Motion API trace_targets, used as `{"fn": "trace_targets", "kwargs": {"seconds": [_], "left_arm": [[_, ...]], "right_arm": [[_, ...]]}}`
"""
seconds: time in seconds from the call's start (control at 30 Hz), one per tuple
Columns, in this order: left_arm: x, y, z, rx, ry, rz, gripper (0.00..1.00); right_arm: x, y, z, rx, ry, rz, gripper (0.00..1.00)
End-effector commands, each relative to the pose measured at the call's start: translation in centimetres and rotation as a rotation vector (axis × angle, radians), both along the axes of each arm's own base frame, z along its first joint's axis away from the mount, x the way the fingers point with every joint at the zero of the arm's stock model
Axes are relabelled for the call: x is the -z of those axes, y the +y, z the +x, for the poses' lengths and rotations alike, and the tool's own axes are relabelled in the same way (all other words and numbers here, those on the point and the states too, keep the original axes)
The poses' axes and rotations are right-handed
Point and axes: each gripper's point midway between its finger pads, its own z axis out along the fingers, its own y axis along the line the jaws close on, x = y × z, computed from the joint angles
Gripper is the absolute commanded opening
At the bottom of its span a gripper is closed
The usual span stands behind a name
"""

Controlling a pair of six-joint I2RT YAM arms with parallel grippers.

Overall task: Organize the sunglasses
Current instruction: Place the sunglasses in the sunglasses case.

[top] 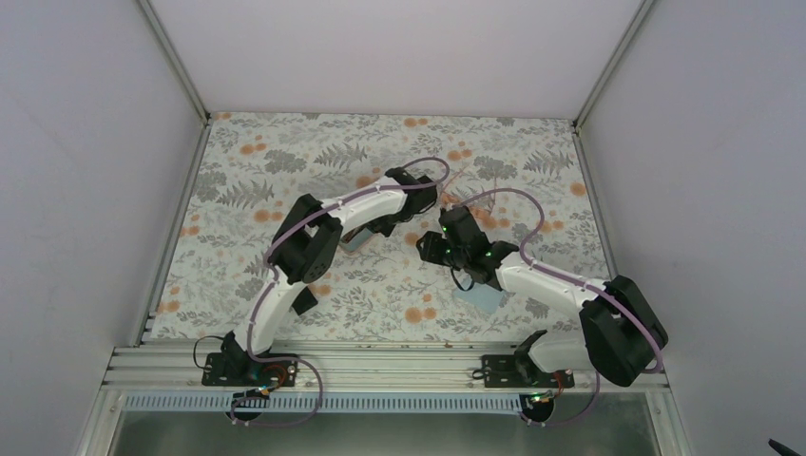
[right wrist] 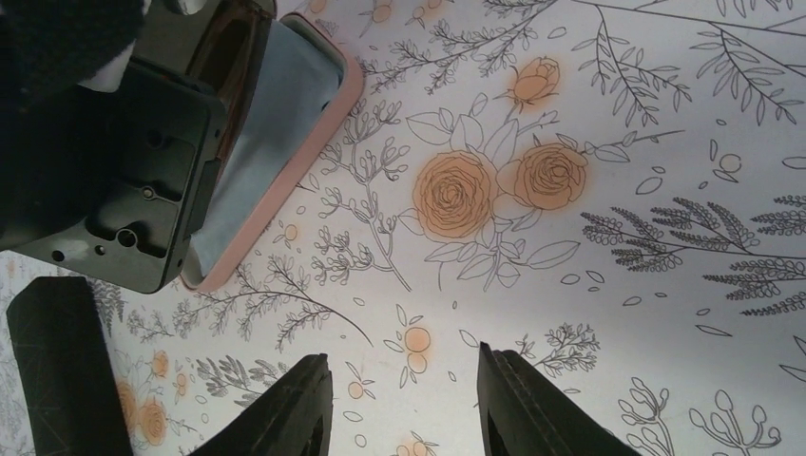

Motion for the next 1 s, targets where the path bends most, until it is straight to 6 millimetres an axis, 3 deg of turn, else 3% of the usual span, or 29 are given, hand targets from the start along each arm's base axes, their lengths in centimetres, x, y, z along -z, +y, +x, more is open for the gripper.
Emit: {"fn": "trace_targets", "kwargs": {"seconds": [0.0,0.27,0.43,0.67,0.8,0.97], "left_arm": [[0.5,0.0,-0.1,0.013,0.002,0.031,0.12],[0.5,-1.6,-0.7,0.049,0.041,-0.069,0.17],[-1.2,-2.9,-1.0,0.078,0.04,-0.171,0.27],[-3.4,-3.4,-1.8,0.097,0.026,-0.285,0.32],[-4.8,-2.9,-2.6,0.074,0.0,-0.435,0.34],[-6.1,-1.4,-4.2,-0.051,-0.076,-0.774,0.34]], "right_arm": [[0.0,-0.5,0.2,0.03,-0.007,0.004,0.41],[-0.1,-0.5,0.1,0.034,-0.008,0.007,0.41],[-0.6,-0.6,0.2,0.04,-0.018,0.012,0.41],[-0.6,-0.3,0.2,0.023,-0.019,0.014,0.42],[-0.7,0.7,0.9,-0.025,-0.03,0.0,0.42],[-0.8,2.8,3.5,-0.078,-0.054,-0.049,0.42]]}}
